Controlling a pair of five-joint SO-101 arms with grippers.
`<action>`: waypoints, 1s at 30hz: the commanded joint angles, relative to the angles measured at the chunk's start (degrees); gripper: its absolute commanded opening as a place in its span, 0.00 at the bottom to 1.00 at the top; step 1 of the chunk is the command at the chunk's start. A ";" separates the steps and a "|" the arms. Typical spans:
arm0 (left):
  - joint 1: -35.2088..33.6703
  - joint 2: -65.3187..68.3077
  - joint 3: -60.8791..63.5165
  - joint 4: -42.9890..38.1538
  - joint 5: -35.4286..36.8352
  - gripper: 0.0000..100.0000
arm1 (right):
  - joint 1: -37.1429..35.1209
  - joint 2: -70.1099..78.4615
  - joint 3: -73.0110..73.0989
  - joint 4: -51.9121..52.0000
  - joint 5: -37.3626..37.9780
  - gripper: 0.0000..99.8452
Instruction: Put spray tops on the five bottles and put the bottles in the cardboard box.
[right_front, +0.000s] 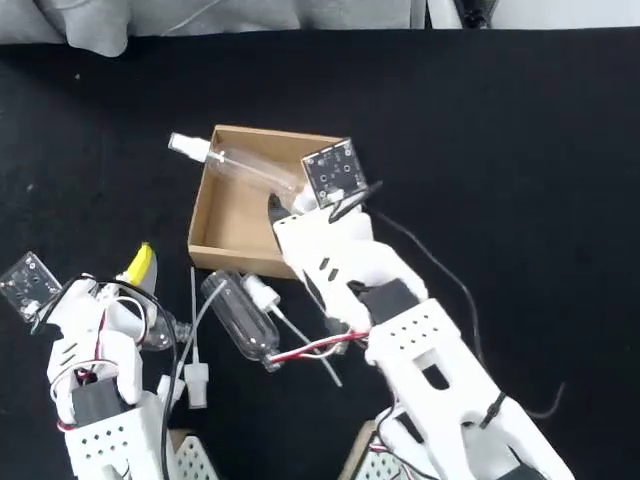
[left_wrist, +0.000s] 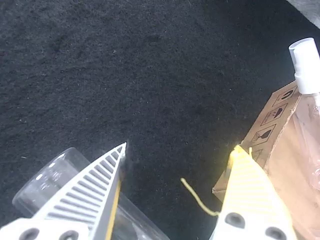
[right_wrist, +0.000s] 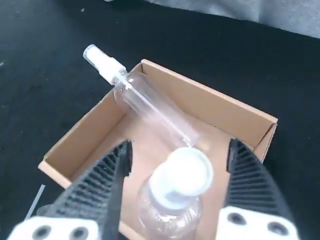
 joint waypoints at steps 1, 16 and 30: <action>0.04 -0.53 1.36 0.18 -0.44 0.30 | -0.88 -2.68 -0.31 -1.67 0.62 0.27; 0.04 -0.53 1.36 0.18 -0.44 0.30 | -1.05 -2.42 2.68 1.67 0.70 0.27; 0.04 -0.53 1.36 0.53 -0.44 0.30 | -0.88 -2.33 6.90 1.49 1.14 0.27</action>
